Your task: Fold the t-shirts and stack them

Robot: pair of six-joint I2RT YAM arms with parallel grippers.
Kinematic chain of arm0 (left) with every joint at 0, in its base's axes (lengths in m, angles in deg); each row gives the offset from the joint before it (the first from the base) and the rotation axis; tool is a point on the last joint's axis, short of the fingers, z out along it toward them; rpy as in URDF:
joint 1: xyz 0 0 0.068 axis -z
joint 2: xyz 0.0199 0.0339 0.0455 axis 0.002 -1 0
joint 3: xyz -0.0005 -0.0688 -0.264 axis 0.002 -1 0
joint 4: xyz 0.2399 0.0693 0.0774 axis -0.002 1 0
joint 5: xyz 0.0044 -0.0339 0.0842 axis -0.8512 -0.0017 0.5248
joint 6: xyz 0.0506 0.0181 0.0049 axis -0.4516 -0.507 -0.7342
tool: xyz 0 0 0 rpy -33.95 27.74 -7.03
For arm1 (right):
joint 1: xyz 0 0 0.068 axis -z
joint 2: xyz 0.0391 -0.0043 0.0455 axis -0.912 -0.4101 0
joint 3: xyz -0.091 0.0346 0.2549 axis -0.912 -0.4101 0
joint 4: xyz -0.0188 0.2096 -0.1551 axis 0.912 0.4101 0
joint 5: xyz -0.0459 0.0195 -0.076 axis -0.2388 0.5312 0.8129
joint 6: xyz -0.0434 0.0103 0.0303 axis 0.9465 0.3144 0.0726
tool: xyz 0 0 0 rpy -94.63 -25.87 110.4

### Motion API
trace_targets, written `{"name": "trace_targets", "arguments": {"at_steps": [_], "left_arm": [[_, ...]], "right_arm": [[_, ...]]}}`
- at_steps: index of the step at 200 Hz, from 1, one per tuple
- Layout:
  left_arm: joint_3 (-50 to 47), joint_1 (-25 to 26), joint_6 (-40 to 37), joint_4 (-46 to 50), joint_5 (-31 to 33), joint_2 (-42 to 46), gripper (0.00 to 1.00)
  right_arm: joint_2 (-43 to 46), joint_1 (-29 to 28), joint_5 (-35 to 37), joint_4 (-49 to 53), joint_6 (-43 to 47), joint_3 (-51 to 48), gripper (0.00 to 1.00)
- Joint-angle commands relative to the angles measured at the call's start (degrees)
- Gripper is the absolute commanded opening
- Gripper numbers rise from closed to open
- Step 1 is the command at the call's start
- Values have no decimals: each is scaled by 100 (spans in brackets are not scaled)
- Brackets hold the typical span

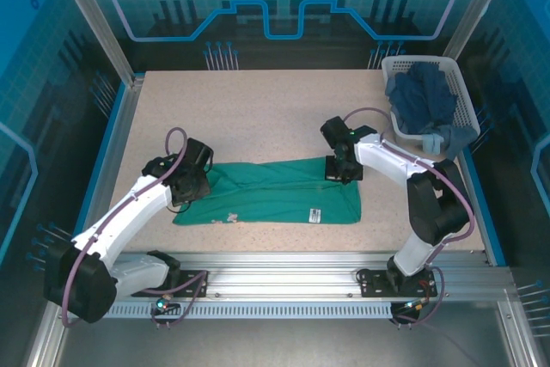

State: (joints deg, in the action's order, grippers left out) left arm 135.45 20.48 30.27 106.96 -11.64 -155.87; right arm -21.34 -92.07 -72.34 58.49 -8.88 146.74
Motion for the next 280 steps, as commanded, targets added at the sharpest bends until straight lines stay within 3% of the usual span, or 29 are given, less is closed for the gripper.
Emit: {"name": "trace_targets", "arguments": {"at_steps": [1, 144, 159, 175, 189, 205, 224, 258, 280], "left_arm": [[48, 56, 54, 228, 377, -25, 0], [-119, 399, 309, 102, 515, -339, 0], [-52, 398, 313, 137, 518, -400, 18], [149, 397, 393, 384, 650, -462, 43], [450, 349, 433, 571, 799, -473, 59], [714, -8, 263, 369, 610, -478, 67], [794, -802, -134, -509, -294, -633, 71], [1083, -1850, -410, -1435, -1515, -1750, 66], [1220, -2089, -436, -1870, -1963, -2417, 55]], "right_arm": [[-62, -130, 57, 180, -154, -96, 0], [-9, -414, 331, 258, -479, -337, 0], [18, -404, 443, 339, -530, -320, 4], [214, -394, 609, 395, -578, -298, 25], [468, -370, 730, 423, -606, -265, 40], [657, -319, 716, 335, -579, -239, 42], [662, -170, 356, -21, -481, -240, 41], [200, 426, -842, -778, -442, -200, 38], [-132, 619, -1092, -919, -460, -43, 37]]}}
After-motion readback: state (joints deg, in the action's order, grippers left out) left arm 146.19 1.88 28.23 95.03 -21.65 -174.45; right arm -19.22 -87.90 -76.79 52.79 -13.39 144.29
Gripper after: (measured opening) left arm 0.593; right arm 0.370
